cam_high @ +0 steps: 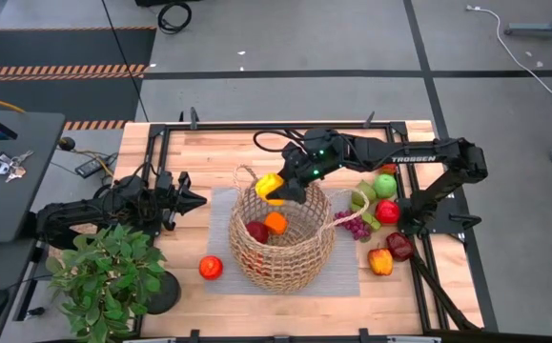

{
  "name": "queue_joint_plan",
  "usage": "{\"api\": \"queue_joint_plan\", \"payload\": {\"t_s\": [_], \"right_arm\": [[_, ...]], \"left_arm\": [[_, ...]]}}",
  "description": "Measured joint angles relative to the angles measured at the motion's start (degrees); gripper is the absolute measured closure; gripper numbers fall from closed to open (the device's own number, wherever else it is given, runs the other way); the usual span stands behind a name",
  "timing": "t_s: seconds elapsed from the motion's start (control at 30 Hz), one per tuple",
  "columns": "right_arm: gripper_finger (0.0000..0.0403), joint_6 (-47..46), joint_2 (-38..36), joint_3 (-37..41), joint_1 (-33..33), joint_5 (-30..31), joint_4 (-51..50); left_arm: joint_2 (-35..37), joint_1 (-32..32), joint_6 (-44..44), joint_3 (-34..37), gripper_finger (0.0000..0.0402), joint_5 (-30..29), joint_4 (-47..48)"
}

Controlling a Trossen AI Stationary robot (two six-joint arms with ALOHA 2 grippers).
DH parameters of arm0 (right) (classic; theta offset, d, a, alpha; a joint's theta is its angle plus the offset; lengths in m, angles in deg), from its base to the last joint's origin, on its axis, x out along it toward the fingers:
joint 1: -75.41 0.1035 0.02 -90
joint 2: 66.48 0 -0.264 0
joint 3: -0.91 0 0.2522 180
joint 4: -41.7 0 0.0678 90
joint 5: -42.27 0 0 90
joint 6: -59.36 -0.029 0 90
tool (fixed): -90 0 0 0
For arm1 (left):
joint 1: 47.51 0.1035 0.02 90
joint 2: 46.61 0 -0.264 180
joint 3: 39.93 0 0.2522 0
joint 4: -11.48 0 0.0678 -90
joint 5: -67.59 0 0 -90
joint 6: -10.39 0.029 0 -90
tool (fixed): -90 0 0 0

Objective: Build produce basket
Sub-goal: Put the yellow bell pepper into the brown basket

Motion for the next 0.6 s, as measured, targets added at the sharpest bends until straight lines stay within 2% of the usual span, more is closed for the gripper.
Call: {"api": "queue_joint_plan", "payload": {"t_s": [0.3,0.47,0.6], "right_arm": [[0.0068,2.57,0.00,0.00,0.04,-0.01,-0.19],[0.0068,14.50,0.00,0.00,1.61,0.16,-1.20],[0.0068,22.69,0.00,0.00,4.15,5.08,-3.27]], "left_arm": [[0.00,0.01,0.03,-0.01,0.0369,-0.02,0.00],[-0.01,-0.01,-0.01,-0.01,0.0366,-0.01,0.02],[-0.01,0.00,-0.01,0.00,0.0370,0.00,0.00]]}}
